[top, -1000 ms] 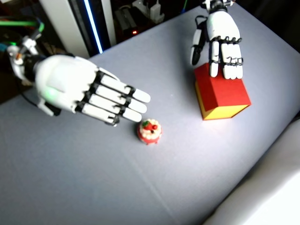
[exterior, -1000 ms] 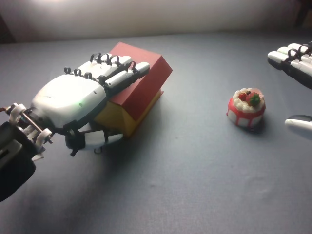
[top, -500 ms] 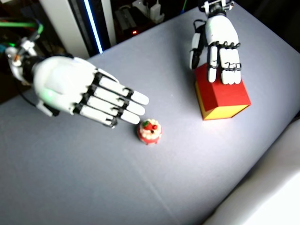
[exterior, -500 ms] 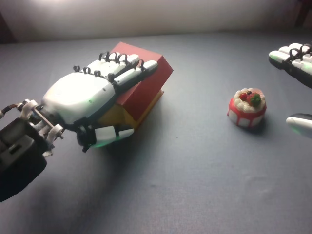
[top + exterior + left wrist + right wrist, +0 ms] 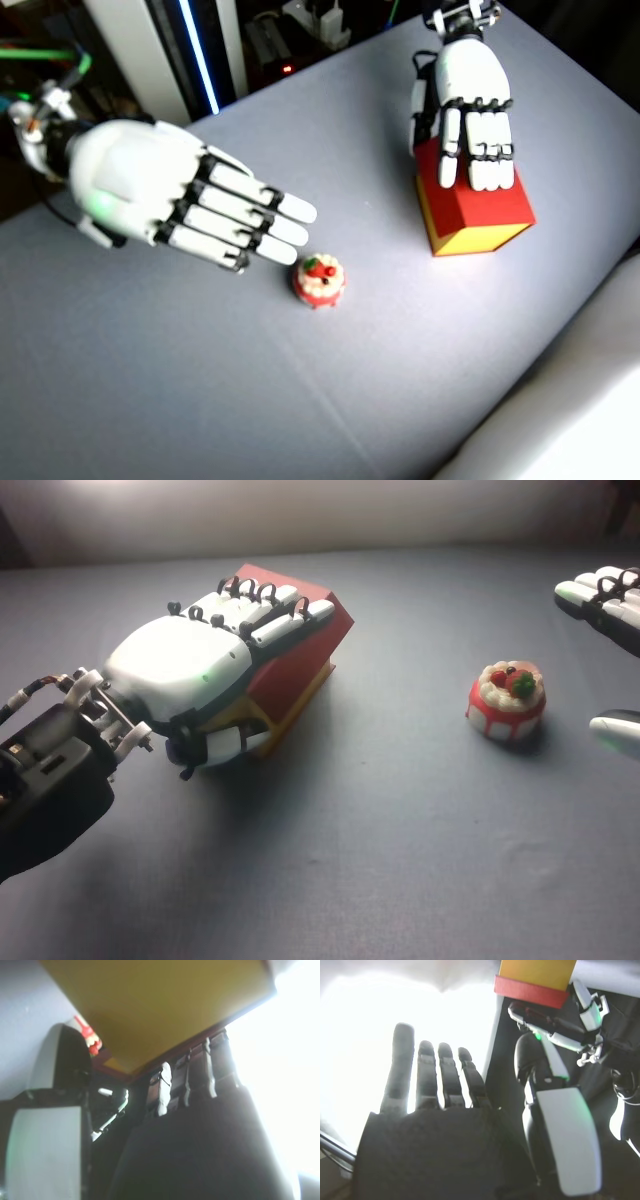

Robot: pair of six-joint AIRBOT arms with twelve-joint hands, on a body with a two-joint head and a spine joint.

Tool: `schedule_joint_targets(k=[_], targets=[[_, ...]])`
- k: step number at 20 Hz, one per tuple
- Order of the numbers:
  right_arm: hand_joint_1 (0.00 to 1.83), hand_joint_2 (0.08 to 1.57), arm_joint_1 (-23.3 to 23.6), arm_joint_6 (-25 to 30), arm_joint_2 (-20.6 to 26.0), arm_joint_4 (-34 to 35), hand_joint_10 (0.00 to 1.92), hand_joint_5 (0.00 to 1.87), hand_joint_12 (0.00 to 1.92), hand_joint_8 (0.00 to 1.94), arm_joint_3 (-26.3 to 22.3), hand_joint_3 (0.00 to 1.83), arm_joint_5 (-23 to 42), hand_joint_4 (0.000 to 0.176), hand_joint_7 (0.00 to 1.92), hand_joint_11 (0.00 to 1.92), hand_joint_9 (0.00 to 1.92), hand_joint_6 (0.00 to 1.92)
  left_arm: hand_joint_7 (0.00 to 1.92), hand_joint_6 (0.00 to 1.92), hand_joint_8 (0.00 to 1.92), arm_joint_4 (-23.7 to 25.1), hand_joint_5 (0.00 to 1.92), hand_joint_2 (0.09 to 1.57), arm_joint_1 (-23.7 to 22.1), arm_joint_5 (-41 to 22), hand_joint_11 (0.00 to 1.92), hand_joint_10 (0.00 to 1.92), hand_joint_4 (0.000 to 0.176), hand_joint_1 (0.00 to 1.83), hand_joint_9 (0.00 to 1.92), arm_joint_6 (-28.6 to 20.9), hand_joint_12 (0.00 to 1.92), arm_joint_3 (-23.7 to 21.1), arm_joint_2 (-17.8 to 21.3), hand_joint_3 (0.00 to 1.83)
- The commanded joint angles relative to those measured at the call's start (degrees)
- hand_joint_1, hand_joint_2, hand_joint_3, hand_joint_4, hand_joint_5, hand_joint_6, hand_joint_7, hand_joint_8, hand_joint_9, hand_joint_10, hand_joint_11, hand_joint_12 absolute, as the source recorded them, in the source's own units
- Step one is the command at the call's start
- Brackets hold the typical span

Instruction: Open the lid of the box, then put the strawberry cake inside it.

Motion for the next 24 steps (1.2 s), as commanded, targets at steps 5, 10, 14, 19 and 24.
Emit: schedule_joint_targets(k=[5, 10, 14, 19, 24], targets=[[0.46, 1.36, -0.18, 0.61, 0.3, 0.15, 0.0, 0.0, 0.0, 0.0, 0.32, 0.01, 7.64, 0.0, 0.0, 0.0, 0.0, 0.0, 0.0, 0.0, 0.0, 0.95, 0.0, 1.16, -1.6, -5.18, 0.0, 0.0, 0.119, 1.16, 0.0, 0.36, 0.0, 0.89, -0.52, 0.01], [0.46, 1.37, -0.4, 0.74, 0.3, 0.25, 0.0, 0.0, 0.0, 0.0, 0.32, 0.01, 7.72, 0.0, 0.0, 0.0, 0.0, 0.0, 0.0, 0.0, 0.0, 2.11, 0.0, 1.28, -2.69, -7.86, 0.0, 0.0, 0.127, 0.97, 0.0, -0.06, 0.0, 0.0, -0.16, 0.04], [0.47, 1.37, -0.47, 0.78, 0.3, 0.33, 0.0, 0.0, 0.0, 0.0, 0.32, 0.0, 7.8, 0.0, 0.0, 0.0, 0.0, 0.0, 0.0, 0.0, 0.0, 3.17, 0.0, 1.3, -2.93, -11.62, 0.0, 0.0, 0.078, 0.95, 0.0, -1.99, 0.0, -0.75, 0.77, 0.03], [0.49, 1.37, -0.53, 0.82, 0.3, 0.41, 0.0, 0.0, 0.0, 0.0, 0.32, 0.0, 7.99, 0.0, 0.0, 0.0, 0.0, 0.0, 0.0, 0.0, 0.0, 1.89, 0.0, 1.3, -3.99, -13.95, 0.0, 0.0, 0.019, 0.99, 0.0, -2.02, 0.0, -0.46, 2.12, 0.01], [0.48, 1.37, -0.61, 0.85, 0.31, 0.62, 0.0, 0.0, 0.0, 0.0, 0.33, 0.0, 8.0, 0.0, 0.0, 0.0, 0.0, 0.0, 0.0, 0.0, 0.0, -1.35, 0.0, 1.32, -4.53, -17.86, 0.0, 0.0, 0.087, 0.9, 0.0, -2.25, 0.0, -0.32, 4.23, 0.01]])
